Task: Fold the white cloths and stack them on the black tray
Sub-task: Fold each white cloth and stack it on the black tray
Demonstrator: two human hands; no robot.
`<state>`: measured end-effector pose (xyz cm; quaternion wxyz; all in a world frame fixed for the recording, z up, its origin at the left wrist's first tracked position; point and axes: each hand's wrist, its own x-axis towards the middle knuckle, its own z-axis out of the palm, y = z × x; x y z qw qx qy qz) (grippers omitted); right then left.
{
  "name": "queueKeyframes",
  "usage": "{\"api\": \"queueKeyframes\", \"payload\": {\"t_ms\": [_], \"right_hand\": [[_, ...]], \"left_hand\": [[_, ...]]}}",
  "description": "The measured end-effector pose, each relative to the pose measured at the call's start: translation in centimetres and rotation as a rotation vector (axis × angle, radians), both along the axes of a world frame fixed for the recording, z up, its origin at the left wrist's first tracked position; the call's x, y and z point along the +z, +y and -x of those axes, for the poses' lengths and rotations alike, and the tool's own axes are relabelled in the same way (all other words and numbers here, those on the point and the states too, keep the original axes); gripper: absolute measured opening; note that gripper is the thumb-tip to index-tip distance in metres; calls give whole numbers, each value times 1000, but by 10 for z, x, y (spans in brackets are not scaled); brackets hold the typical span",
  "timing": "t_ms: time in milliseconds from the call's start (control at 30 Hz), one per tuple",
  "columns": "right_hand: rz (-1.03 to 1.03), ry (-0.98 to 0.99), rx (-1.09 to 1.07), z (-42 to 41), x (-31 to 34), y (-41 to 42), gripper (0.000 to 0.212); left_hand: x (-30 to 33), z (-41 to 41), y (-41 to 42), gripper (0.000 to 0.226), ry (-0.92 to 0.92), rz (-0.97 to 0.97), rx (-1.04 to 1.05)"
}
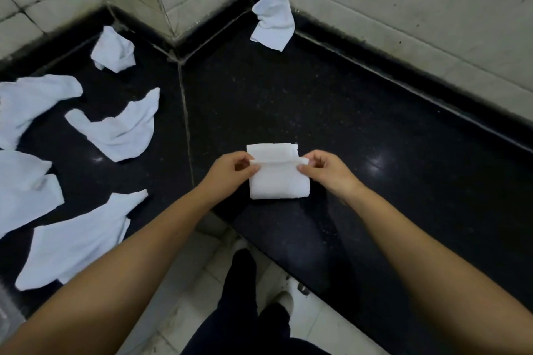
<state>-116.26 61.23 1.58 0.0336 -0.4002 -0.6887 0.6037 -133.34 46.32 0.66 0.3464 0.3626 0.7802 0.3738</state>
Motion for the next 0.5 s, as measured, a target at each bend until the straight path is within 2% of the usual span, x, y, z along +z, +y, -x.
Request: {"api": "queueKeyframes", "payload": {"t_ms": [167, 267, 400, 500], "right_hand": [[-177, -202, -80, 49, -18, 21, 6], [-341, -350, -34, 62, -26, 20, 8], [-548, -455, 40, 64, -27, 13, 15], [-607, -532, 39, 63, -27, 13, 30]], "left_hand": [[-16, 29, 40, 13, 177, 163, 48], [-27, 37, 48, 12, 303, 255, -7], [-33, 33, 48, 13, 441, 233, -7], [-29, 26, 44, 21, 466, 247, 85]]}}
